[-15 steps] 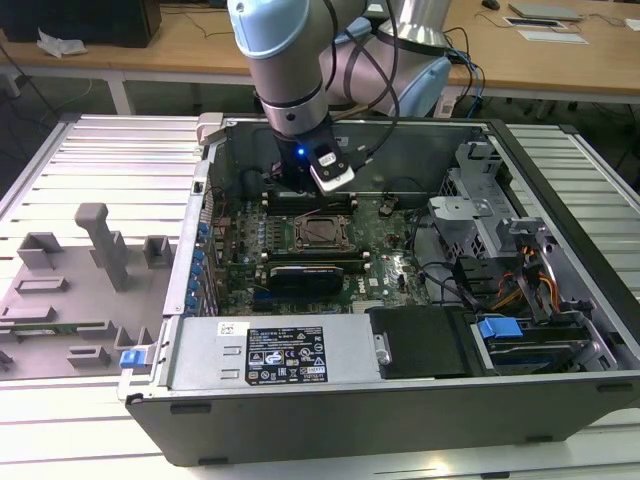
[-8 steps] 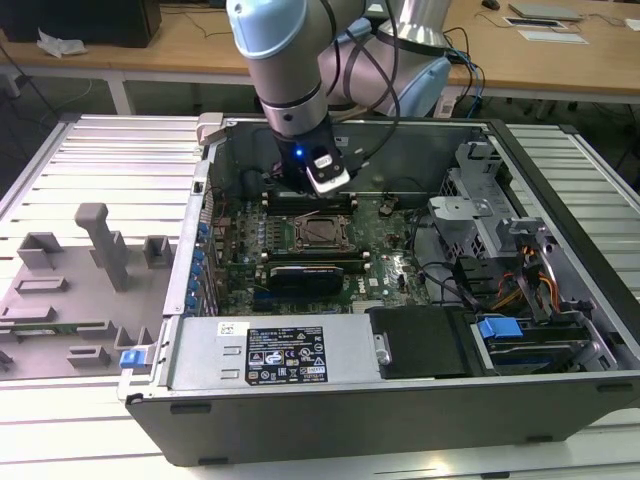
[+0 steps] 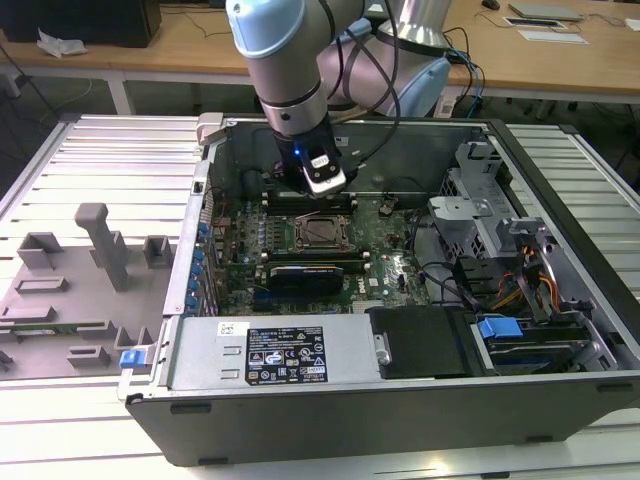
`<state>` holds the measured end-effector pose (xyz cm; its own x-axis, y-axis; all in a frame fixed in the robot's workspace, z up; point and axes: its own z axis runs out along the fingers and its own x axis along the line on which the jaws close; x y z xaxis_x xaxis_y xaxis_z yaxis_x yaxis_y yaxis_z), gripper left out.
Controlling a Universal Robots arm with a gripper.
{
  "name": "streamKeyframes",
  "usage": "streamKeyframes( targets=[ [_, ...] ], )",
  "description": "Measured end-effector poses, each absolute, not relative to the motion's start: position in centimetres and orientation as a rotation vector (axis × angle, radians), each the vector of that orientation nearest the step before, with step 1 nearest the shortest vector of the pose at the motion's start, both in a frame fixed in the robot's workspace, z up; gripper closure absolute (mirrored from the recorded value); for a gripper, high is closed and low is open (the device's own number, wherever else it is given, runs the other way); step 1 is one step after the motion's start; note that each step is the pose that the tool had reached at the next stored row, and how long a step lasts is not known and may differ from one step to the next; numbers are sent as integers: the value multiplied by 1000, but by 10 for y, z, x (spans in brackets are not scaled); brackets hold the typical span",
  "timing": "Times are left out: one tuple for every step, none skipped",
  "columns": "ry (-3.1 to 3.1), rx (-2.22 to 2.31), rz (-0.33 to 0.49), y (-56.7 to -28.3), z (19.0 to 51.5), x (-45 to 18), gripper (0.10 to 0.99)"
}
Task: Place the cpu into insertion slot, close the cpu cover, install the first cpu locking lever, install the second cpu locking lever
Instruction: 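Install the first cpu locking lever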
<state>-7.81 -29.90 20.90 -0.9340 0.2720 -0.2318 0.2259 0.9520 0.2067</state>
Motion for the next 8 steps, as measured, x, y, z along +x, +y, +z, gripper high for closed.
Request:
streamKeyframes(
  targets=[
    [2845, 373, 257, -298, 209, -78, 980],
    [2844, 378, 256, -298, 209, -78, 980],
    [2837, 413, 252, -297, 208, -78, 980],
    [2829, 454, 246, -295, 207, -78, 980],
    [2826, 470, 243, -294, 206, -78, 980],
    [2823, 482, 241, -294, 204, -78, 980],
    [2822, 486, 239, -294, 204, -78, 980],
    [2821, 492, 238, -294, 203, -78, 980]
  ],
)
